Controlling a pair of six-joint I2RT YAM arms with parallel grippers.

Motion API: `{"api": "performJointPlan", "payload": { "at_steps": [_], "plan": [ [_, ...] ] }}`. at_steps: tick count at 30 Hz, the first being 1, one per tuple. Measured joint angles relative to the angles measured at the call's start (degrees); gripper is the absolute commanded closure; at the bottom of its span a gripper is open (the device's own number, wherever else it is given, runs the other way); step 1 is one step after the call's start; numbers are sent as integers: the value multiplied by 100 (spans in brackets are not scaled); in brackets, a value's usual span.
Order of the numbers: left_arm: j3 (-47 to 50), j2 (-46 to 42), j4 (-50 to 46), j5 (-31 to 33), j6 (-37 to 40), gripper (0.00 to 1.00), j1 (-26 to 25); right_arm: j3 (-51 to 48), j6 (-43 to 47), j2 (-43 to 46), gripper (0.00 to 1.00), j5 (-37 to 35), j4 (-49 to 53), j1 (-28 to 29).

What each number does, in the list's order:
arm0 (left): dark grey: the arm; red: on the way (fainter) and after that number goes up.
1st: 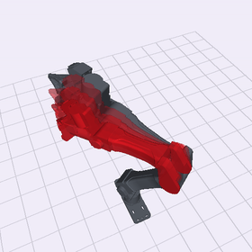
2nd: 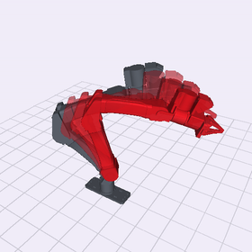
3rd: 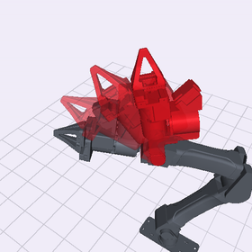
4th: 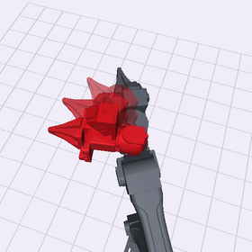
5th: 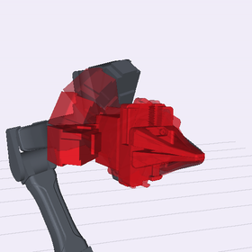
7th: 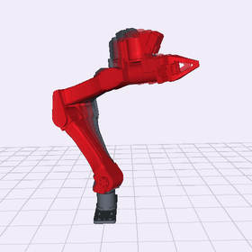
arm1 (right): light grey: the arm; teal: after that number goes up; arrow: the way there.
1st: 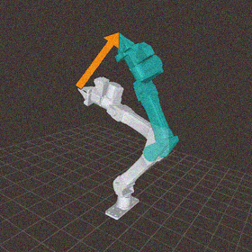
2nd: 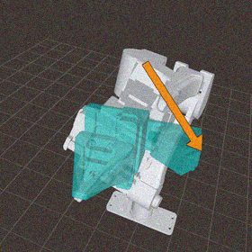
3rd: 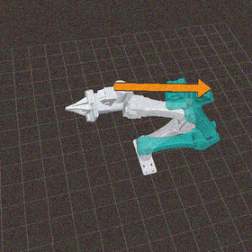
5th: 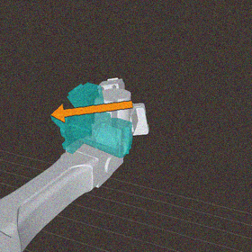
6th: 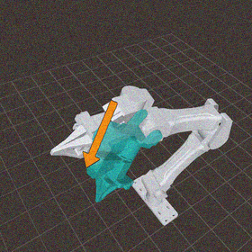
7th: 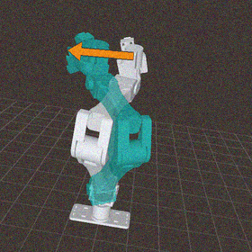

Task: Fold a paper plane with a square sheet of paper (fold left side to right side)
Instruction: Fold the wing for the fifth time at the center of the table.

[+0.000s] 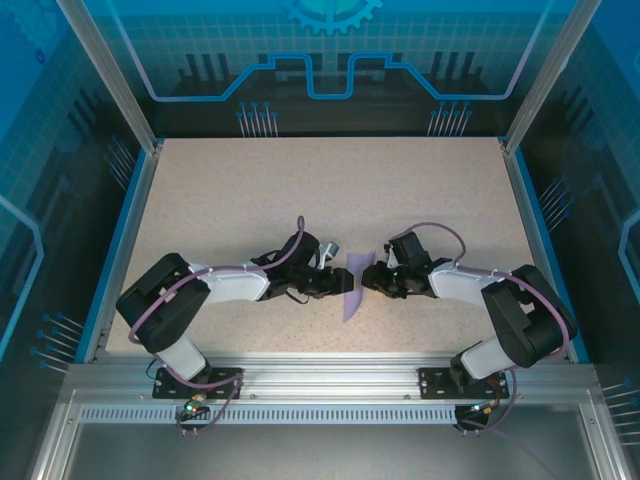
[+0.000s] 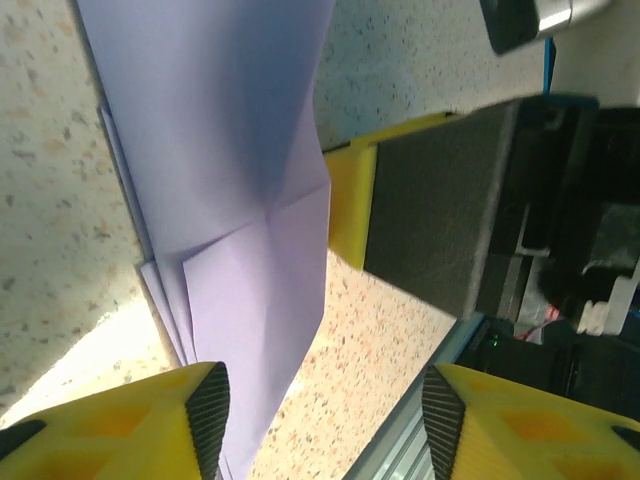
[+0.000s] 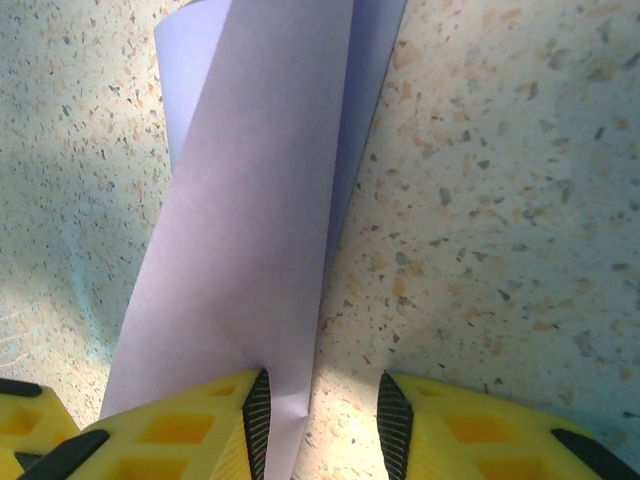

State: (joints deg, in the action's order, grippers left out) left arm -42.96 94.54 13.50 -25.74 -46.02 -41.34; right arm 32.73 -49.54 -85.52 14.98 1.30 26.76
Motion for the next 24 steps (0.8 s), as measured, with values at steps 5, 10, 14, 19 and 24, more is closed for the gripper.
{"api": "performJointPlan", "payload": {
  "at_steps": [5, 10, 14, 19, 24],
  "plan": [
    [-304, 186, -61, -2, 90, 40, 127, 2, 0, 0, 63, -2, 7, 0],
    [-658, 514, -114, -4, 140, 40, 175, 26, 2, -2, 63, -2, 46, 0],
    [-876, 822, -168, -4, 157, 43, 186, 28, 2, -2, 63, -20, 57, 9],
    [-1054, 1113, -186, -39, 166, 49, 188, 33, 0, -9, 62, -42, 70, 11],
    [-1172, 1174, -232, -160, 249, 60, 214, 39, 0, -13, 63, -48, 79, 11]
  ]
}}
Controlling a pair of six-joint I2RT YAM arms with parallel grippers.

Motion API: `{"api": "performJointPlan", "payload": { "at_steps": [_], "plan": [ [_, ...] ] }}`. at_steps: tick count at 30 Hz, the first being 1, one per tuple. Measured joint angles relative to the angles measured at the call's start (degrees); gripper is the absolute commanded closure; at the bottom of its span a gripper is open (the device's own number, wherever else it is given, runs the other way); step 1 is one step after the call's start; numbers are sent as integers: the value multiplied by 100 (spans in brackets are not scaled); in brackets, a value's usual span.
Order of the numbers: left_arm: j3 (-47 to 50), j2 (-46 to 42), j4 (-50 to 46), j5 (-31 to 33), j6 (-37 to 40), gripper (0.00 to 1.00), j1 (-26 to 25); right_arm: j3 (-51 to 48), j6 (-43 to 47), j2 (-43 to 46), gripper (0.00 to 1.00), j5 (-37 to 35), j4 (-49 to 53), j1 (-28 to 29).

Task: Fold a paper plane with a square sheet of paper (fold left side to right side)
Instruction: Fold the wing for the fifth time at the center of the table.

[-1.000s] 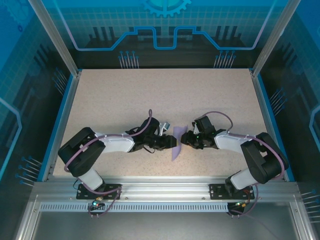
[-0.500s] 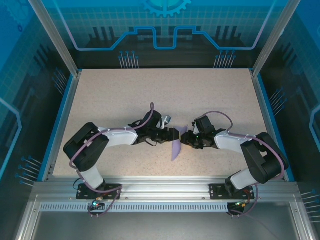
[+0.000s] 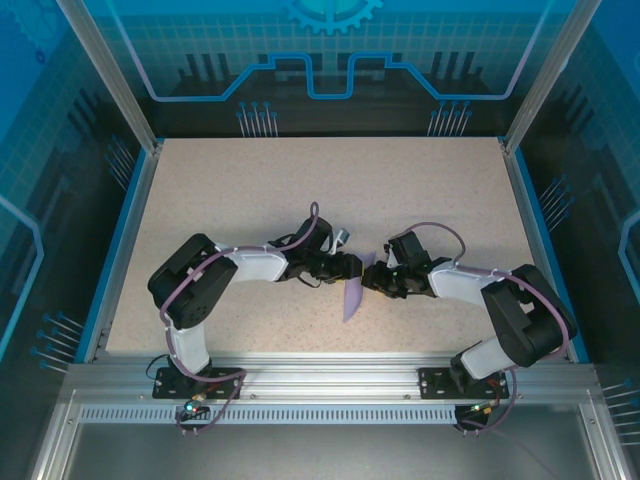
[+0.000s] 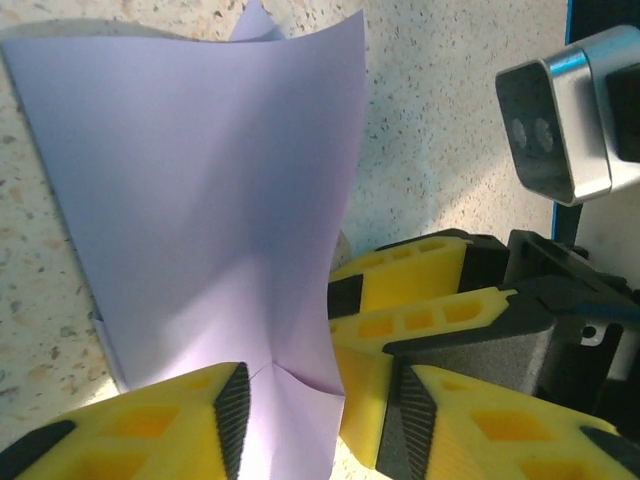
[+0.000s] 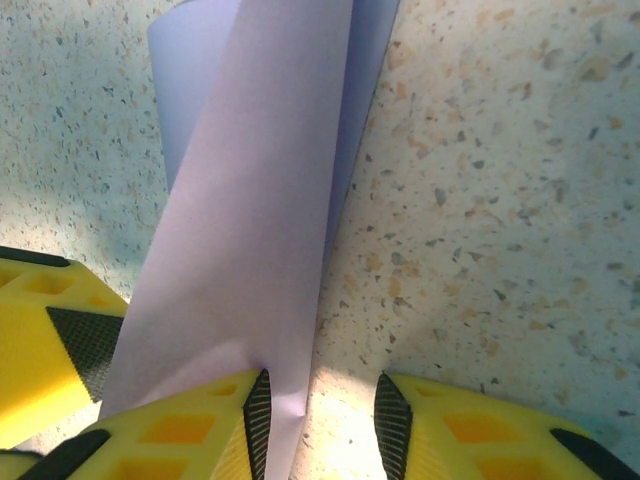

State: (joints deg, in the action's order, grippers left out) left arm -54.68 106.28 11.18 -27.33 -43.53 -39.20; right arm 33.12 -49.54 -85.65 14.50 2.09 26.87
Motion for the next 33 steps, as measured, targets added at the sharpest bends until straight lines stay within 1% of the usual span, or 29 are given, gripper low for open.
{"api": "performJointPlan", "payload": {
  "at_steps": [3, 9, 16, 24, 27, 31, 33],
  "plan": [
    [-72, 59, -13, -74, 15, 65, 7, 7, -2, -13, 63, -7, 4, 0],
    [-111, 105, -24, -98, 22, 69, 48, 35, 0, -22, 63, -11, 46, 2],
    [-111, 129, -20, -101, 22, 70, 81, 57, 0, -26, 62, -20, 85, 11],
    [-111, 155, -116, 11, 140, 77, 118, 87, 4, -42, 62, -15, 120, 11],
    [-111, 188, -162, 28, 181, 83, 125, 98, 4, -42, 62, -15, 136, 11],
    [-111, 223, -208, 48, 278, 94, 138, 98, 26, -39, 62, -15, 140, 11],
    [-111, 223, -221, 48, 350, 96, 166, 101, 72, -20, 61, -15, 153, 13]
  ]
}}
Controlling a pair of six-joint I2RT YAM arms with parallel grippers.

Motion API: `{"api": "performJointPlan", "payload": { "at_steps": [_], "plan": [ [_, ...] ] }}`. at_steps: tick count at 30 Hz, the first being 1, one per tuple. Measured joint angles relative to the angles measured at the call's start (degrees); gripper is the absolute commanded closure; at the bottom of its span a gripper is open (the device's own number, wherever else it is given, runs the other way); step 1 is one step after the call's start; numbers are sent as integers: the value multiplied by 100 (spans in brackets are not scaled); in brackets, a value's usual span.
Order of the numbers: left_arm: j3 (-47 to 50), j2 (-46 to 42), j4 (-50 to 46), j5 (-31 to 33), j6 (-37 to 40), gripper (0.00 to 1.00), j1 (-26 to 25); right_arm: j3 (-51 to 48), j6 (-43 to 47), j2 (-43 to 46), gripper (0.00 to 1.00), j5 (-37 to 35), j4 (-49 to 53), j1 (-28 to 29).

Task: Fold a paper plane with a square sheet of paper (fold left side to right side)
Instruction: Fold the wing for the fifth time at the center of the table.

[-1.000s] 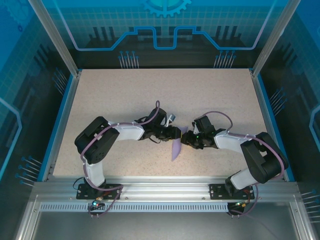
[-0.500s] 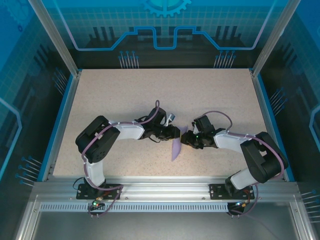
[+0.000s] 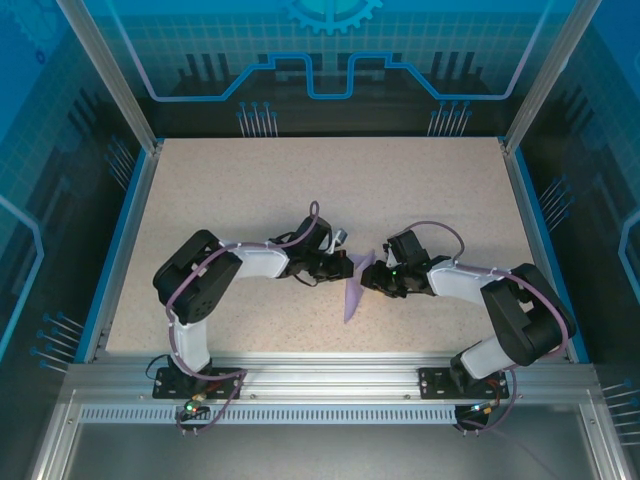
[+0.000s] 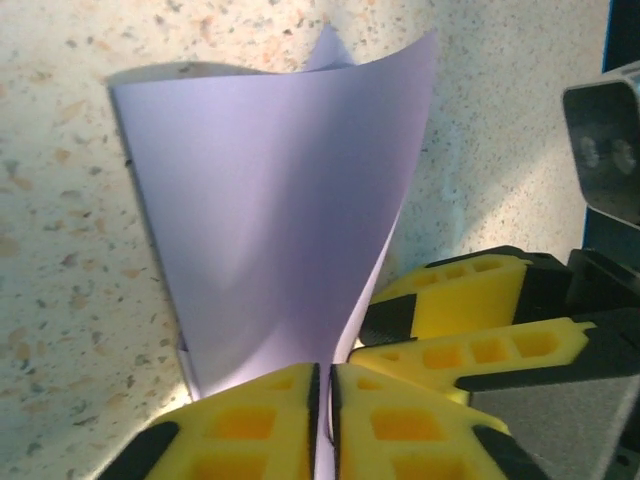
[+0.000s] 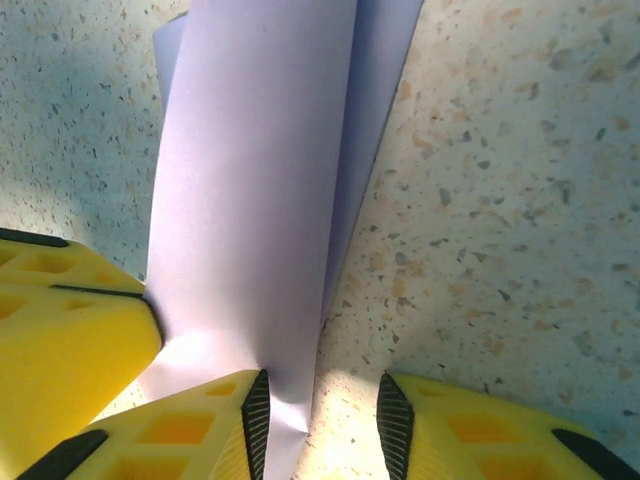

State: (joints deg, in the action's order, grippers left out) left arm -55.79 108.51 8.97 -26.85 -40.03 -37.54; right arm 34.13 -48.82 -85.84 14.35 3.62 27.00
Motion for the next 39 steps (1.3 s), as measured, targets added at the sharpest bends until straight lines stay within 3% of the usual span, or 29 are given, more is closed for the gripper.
{"api": "performJointPlan", "payload": {
  "at_steps": [7, 19, 39],
  "plan": [
    [-83, 96, -81, -131, 363, 98, 264, -42, 262, 313, 56, -17, 46, -39],
    [-332, 417, -212, -413, 960, 98, 376, -229, 328, 691, 31, 807, -529, -914],
    [-332, 417, -210, -516, 1021, 99, 413, 787, 11, -994, 30, 1165, -1231, -953]
  ]
}}
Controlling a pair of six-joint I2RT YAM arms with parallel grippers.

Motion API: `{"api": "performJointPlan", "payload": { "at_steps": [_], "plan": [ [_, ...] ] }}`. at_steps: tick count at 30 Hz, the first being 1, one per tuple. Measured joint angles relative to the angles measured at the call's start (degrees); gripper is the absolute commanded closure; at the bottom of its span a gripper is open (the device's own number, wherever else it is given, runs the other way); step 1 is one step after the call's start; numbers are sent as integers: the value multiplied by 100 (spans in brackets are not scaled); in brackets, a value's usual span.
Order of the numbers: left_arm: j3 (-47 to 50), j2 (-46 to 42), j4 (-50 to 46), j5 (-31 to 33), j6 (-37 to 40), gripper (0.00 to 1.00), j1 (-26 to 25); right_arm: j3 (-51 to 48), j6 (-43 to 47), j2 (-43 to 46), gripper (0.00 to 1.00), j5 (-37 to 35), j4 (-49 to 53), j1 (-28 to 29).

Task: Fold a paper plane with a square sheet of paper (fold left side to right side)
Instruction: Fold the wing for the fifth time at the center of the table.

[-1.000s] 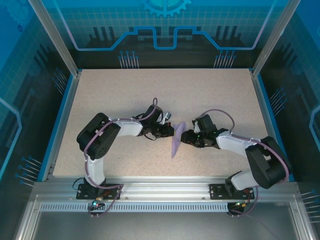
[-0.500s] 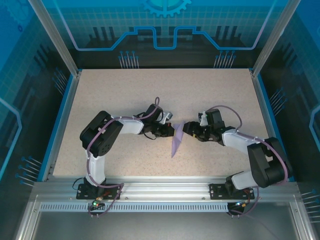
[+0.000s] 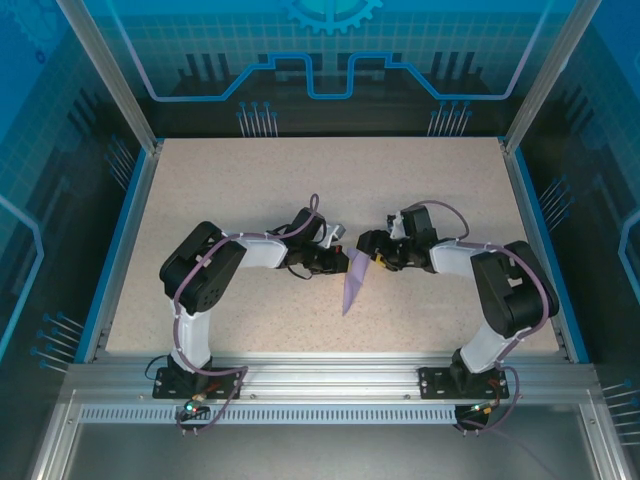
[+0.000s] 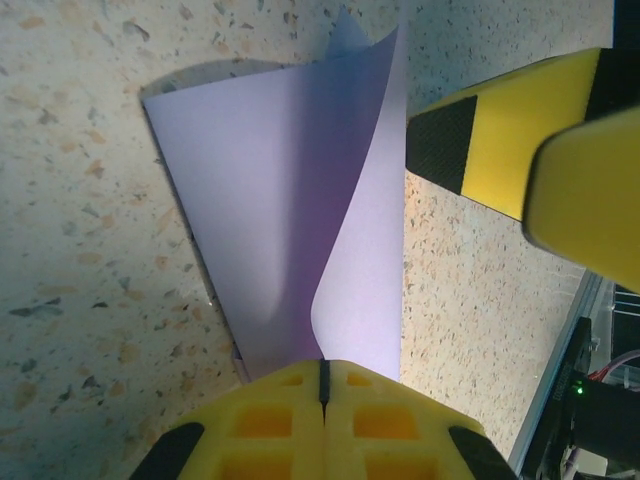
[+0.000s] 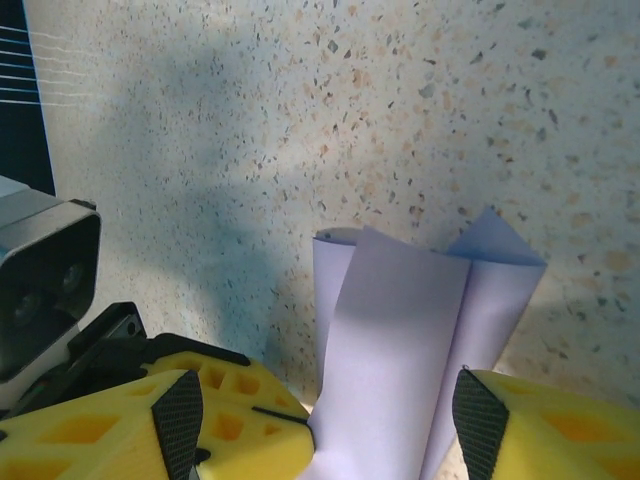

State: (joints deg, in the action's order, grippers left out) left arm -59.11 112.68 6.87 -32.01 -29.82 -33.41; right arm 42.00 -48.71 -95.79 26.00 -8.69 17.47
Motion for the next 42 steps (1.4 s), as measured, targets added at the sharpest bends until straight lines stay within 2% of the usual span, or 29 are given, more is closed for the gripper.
{"api": "performJointPlan", "payload": {
  "at_steps": [10, 25, 42],
  "plan": [
    [0, 0, 0, -24, 0, 99, 4, 225, 0, -278, 30, 2, 149, 22],
    [-9, 0, 4, -46, 177, 98, 24, 1091, 72, -675, 30, -177, 1434, 101],
    [-160, -28, -70, -46, 525, 97, 26, 1272, 232, -763, 30, -258, 1663, 155]
  ]
}}
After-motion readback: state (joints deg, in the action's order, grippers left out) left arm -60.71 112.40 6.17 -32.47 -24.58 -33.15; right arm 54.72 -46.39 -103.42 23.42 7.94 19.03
